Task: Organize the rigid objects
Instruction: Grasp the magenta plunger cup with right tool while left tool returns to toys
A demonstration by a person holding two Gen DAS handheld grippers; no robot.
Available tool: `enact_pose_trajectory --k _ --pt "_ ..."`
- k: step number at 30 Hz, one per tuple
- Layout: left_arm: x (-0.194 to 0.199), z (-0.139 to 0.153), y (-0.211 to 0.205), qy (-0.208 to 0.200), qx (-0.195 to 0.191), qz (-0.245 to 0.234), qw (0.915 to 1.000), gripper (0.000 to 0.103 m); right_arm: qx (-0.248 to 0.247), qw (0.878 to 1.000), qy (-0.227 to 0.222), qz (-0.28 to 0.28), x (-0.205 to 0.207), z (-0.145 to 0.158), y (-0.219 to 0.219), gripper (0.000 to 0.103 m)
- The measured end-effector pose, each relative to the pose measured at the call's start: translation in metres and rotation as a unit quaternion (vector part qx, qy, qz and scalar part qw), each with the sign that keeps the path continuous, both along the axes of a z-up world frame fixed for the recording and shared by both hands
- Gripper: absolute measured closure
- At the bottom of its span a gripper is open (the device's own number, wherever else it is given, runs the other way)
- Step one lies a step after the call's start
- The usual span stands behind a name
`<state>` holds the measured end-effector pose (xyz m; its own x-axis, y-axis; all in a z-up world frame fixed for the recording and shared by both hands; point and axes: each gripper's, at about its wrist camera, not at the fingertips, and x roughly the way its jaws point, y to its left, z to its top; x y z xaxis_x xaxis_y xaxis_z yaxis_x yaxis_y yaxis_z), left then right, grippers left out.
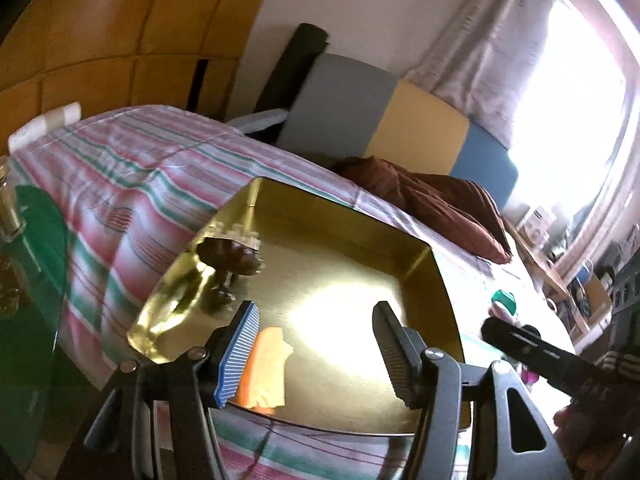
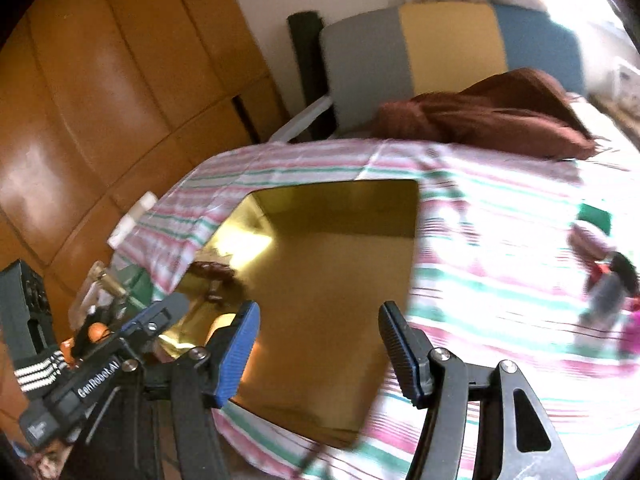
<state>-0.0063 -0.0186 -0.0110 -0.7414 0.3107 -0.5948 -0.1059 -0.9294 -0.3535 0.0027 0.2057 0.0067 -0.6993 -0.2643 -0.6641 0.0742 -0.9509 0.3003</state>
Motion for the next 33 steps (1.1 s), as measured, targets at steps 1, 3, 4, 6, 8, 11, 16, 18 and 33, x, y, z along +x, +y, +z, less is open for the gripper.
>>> enact_pose_trajectory --k 1,3,4,6,8,11,16,18,33 --pt "0.001 0.001 0.003 0.002 -0.002 -0.006 1.0 0.043 0.008 1.0 0.002 -0.012 0.006 0.001 0.01 0.04" --pt "0.004 0.002 0.011 0.009 -0.009 -0.021 0.9997 0.043 0.024 0.999 -0.005 -0.031 0.014 0.0 0.03 0.04" --pt "0.005 0.003 0.016 0.011 -0.011 -0.033 0.9993 0.043 0.03 0.999 -0.01 -0.038 0.017 -0.001 0.037 0.04" --pt "0.008 0.003 0.025 0.013 -0.016 -0.054 0.9983 0.043 0.05 0.996 -0.029 -0.063 0.024 -0.007 0.062 0.04" --pt "0.013 0.005 0.035 0.018 -0.023 -0.073 0.9969 0.043 0.067 0.993 -0.046 -0.088 0.029 -0.012 0.083 0.04" --pt "0.019 0.006 0.05 0.024 -0.03 -0.102 0.994 0.043 0.086 0.985 -0.072 -0.13 0.038 -0.022 0.125 0.04" --pt "0.031 0.008 0.074 0.03 -0.039 -0.15 0.9875 0.043 0.103 0.966 -0.12 -0.202 0.045 -0.036 0.199 0.04" --pt "0.033 0.008 0.08 0.027 -0.04 -0.16 0.9859 0.043 0.107 0.961 -0.126 -0.221 0.046 -0.037 0.224 0.04" --pt "0.046 0.003 0.124 0.011 -0.073 -0.222 0.9723 0.043 0.082 0.963 -0.148 -0.208 0.025 -0.068 0.298 0.041"
